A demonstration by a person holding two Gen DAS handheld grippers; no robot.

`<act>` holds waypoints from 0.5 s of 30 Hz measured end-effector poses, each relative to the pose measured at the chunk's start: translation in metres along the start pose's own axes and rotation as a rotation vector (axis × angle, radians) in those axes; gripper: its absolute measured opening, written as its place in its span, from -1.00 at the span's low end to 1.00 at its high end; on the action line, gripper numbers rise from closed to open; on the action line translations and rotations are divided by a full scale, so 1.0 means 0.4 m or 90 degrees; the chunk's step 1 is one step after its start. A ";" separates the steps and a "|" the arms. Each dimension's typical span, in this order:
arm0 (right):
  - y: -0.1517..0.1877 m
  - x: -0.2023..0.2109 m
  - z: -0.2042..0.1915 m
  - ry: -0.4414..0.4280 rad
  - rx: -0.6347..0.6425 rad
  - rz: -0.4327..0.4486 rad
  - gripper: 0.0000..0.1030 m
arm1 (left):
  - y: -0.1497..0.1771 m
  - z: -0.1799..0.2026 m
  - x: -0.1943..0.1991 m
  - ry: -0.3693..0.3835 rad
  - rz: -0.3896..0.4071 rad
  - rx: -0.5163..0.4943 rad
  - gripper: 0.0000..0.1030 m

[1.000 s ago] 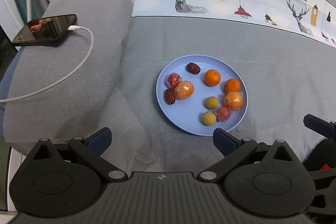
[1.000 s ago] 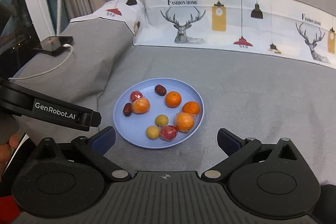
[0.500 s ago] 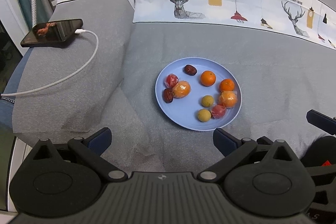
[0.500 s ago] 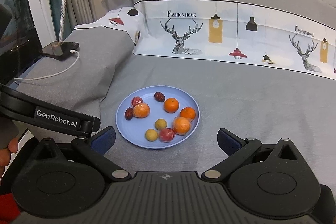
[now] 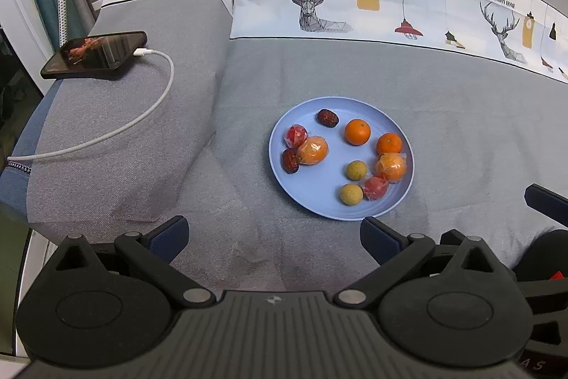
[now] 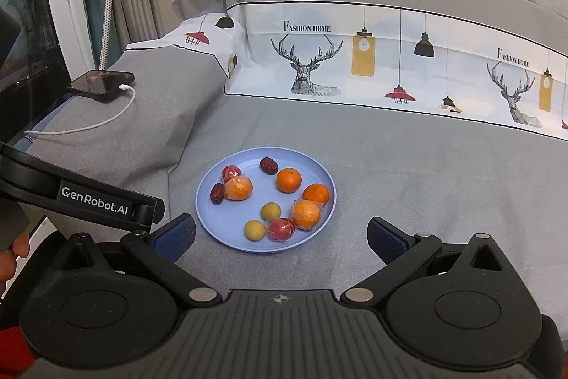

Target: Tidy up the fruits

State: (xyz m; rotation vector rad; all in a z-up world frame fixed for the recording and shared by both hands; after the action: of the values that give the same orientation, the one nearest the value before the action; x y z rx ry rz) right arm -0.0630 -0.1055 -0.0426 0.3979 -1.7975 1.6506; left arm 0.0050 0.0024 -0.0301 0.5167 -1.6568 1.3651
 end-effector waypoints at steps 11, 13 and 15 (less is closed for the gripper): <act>-0.001 -0.006 0.001 0.001 0.001 -0.004 0.99 | -0.001 0.002 -0.018 -0.012 -0.012 -0.008 0.99; -0.001 -0.007 0.000 0.002 0.002 -0.004 0.99 | 0.000 0.001 -0.022 -0.008 -0.015 -0.008 0.99; -0.001 -0.007 0.001 0.001 0.001 -0.004 0.99 | 0.000 -0.002 -0.021 -0.011 -0.011 -0.005 0.99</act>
State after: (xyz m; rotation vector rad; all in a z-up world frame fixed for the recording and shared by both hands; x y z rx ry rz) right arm -0.0606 -0.1066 -0.0440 0.4028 -1.7910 1.6478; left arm 0.0096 0.0012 -0.0370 0.5397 -1.6672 1.3447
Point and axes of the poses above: each gripper's, at about its wrist camera, not at the fingertips, and x roughly against the way its jaws point, z to its right, y to its underside, the point moved 2 cm from there along -x, roughly the way its jaws point, and after that the axes turned 8 degrees about y, right-handed, at the moved point
